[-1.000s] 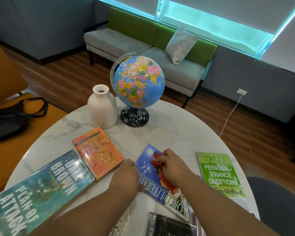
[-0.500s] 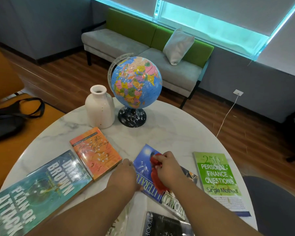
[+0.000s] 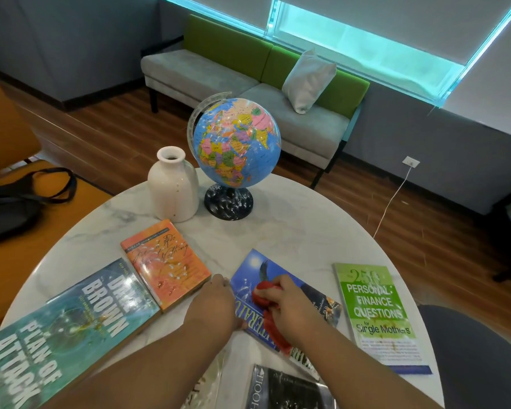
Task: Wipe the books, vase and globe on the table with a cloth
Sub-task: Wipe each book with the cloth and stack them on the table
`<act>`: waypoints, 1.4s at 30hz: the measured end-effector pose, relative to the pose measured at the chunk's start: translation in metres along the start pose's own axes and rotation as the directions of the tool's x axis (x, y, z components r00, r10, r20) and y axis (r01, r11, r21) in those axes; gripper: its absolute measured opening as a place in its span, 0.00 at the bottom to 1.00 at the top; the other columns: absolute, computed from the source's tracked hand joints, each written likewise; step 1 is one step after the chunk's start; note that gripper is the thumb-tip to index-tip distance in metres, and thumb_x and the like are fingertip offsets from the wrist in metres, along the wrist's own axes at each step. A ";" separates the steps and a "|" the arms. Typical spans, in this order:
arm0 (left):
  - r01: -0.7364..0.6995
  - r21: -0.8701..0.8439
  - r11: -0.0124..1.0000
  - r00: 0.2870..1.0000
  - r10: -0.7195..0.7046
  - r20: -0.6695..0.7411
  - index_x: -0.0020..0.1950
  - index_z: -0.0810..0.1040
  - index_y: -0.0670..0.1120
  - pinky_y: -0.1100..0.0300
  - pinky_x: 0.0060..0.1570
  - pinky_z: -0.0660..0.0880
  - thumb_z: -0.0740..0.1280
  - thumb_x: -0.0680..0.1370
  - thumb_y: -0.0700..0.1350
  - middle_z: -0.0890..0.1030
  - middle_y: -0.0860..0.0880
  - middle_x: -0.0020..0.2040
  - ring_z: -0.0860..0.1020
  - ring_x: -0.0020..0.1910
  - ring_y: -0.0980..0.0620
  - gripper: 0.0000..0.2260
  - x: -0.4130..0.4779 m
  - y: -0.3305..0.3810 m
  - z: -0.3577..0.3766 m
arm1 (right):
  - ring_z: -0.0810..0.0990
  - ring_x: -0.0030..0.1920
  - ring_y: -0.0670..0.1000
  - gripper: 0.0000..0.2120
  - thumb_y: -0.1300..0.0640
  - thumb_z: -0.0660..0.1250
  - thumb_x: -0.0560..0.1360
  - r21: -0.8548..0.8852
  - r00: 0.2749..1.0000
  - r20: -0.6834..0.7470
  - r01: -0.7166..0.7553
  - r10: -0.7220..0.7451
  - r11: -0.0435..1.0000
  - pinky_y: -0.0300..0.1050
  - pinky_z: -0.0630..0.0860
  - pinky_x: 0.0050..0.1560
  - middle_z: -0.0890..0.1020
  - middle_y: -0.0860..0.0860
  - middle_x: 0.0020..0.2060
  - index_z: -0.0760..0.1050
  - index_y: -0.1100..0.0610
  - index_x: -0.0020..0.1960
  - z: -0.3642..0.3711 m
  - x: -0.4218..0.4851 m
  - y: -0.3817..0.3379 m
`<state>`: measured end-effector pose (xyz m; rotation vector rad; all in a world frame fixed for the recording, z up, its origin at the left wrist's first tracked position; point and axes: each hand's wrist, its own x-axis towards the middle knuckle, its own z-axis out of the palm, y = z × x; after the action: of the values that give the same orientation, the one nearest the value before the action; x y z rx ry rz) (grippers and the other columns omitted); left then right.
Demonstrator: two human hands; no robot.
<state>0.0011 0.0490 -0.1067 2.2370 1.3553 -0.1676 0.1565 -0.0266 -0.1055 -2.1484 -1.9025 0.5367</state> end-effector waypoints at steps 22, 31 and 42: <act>-0.023 0.070 0.997 0.999 0.020 0.042 0.71 0.65 0.44 0.60 0.61 0.67 0.71 0.71 0.62 0.66 0.47 0.62 0.68 0.63 0.50 0.36 -0.006 0.002 -0.008 | 0.72 0.61 0.51 0.19 0.56 0.59 0.74 -0.013 0.993 0.104 0.060 -0.059 0.998 0.43 0.68 0.65 0.72 0.47 0.63 0.79 0.45 0.62 0.003 -0.021 -0.006; -0.010 0.029 1.000 0.995 0.008 0.099 0.76 0.61 0.48 0.58 0.56 0.69 0.68 0.76 0.57 0.67 0.45 0.63 0.71 0.62 0.46 0.32 -0.004 -0.009 -0.015 | 0.75 0.52 0.44 0.13 0.56 0.62 0.78 0.079 0.998 0.031 -0.049 0.047 0.996 0.30 0.71 0.52 0.74 0.41 0.53 0.78 0.48 0.60 0.010 -0.013 -0.006; -0.002 0.054 0.999 0.996 -0.003 0.093 0.76 0.60 0.51 0.55 0.60 0.69 0.68 0.75 0.58 0.67 0.43 0.66 0.69 0.66 0.44 0.33 -0.003 -0.012 -0.014 | 0.77 0.57 0.51 0.19 0.58 0.63 0.75 0.166 0.997 0.055 -0.057 0.048 0.984 0.44 0.73 0.59 0.76 0.49 0.55 0.74 0.34 0.55 0.018 -0.014 -0.023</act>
<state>-0.0132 0.0580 -0.0976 2.2437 1.3162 -0.3078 0.1270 -0.0383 -0.1106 -2.1006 -1.7605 0.7400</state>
